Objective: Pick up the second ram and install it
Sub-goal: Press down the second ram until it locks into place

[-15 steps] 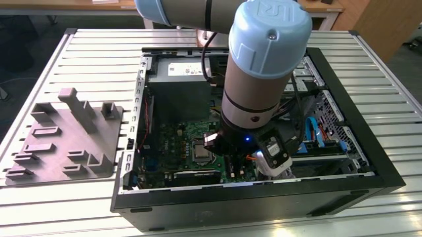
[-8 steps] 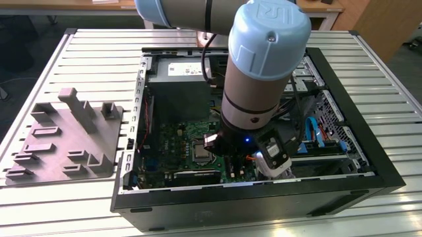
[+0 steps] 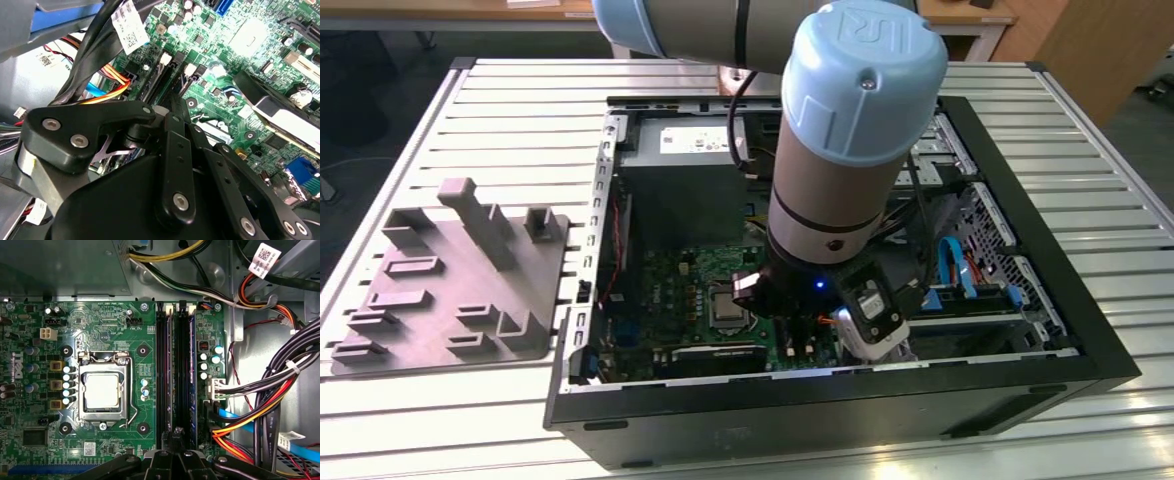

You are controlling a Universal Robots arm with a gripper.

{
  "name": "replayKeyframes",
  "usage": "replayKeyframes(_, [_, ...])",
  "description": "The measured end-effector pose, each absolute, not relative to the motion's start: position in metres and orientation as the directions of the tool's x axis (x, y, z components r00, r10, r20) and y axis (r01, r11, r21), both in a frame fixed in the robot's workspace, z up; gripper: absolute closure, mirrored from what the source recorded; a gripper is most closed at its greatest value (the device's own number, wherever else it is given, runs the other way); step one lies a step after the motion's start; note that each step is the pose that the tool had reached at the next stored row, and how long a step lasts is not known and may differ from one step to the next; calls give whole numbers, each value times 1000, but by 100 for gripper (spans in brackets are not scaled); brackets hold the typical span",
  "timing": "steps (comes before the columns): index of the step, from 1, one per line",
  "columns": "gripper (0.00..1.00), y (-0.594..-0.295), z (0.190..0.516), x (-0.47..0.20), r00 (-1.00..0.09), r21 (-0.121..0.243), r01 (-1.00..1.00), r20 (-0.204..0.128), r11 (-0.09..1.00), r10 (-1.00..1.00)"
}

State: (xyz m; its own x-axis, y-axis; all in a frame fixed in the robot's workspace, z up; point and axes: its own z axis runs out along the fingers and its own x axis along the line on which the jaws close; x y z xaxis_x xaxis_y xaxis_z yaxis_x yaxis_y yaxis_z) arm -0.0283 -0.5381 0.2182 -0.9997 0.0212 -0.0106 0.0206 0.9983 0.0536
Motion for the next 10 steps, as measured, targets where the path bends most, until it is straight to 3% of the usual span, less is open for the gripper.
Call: replayKeyframes(10, [90,-538,217,-28,-1000,53,21,-11,998,21])
